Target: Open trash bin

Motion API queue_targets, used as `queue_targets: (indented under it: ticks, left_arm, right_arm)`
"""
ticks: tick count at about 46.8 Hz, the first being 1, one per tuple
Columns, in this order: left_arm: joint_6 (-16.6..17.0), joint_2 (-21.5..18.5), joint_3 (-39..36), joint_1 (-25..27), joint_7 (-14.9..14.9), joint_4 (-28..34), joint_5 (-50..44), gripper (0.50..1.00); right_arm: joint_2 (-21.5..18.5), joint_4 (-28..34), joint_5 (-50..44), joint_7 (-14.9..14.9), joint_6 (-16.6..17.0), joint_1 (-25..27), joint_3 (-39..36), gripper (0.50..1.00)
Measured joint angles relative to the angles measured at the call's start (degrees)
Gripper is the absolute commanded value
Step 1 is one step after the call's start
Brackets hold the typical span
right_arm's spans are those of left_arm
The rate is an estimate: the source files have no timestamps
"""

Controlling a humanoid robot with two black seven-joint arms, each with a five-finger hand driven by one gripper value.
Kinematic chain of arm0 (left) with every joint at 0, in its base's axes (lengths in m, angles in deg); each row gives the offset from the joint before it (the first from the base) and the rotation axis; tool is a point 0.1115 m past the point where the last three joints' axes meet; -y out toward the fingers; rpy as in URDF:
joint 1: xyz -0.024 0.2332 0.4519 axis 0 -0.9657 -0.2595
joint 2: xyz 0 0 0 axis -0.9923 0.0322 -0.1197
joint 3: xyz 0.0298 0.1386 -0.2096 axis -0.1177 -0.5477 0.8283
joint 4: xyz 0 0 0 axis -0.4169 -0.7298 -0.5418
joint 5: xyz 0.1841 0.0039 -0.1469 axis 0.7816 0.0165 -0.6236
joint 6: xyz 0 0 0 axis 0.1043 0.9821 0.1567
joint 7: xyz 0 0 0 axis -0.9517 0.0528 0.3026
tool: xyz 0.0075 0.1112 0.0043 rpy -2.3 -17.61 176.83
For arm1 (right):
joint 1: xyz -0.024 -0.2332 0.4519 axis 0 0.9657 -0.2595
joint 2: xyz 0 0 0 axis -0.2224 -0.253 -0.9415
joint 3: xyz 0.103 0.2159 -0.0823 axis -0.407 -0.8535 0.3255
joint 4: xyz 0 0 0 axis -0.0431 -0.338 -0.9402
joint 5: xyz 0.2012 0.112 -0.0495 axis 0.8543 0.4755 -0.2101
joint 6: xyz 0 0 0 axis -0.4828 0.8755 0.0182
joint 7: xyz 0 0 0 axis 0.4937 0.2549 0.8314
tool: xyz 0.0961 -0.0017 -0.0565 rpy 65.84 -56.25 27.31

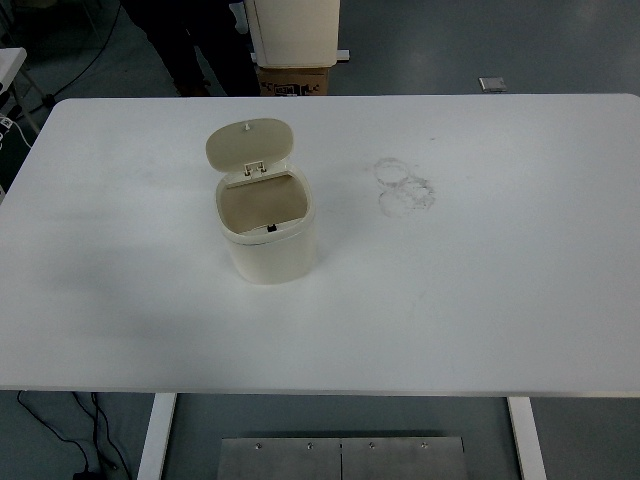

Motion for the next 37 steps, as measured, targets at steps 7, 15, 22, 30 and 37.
queue_targets:
  ticks: [7, 15, 22, 30, 37]
  left_arm:
    - [0.1, 1.1, 0.0, -1.1, 0.0, -0.1, 0.1, 1.000]
    - [0.2, 2.9, 0.1, -1.8, -0.6, -1.2, 0.1, 1.000]
    - [0.6, 3.4, 0.1, -2.0, -2.2, -1.5, 0.1, 1.000]
    - [0.6, 3.8, 0.1, -2.7, -3.4, -2.0, 0.1, 1.000]
    - [0.5, 4.8, 0.0, -3.2, -3.4, -2.0, 0.2, 1.000]
  right_arm:
    - [0.0, 0.0, 0.0, 0.0, 0.0, 0.0, 0.0, 0.991]
    - [0.0, 0.0, 0.0, 0.0, 0.0, 0.0, 0.0, 0.991]
    - [0.0, 0.0, 0.0, 0.0, 0.0, 0.0, 0.0, 0.991]
    - [0.0, 0.0, 0.0, 0.0, 0.0, 0.0, 0.0, 0.991]
    - [0.0, 0.0, 0.0, 0.0, 0.0, 0.0, 0.0, 0.991]
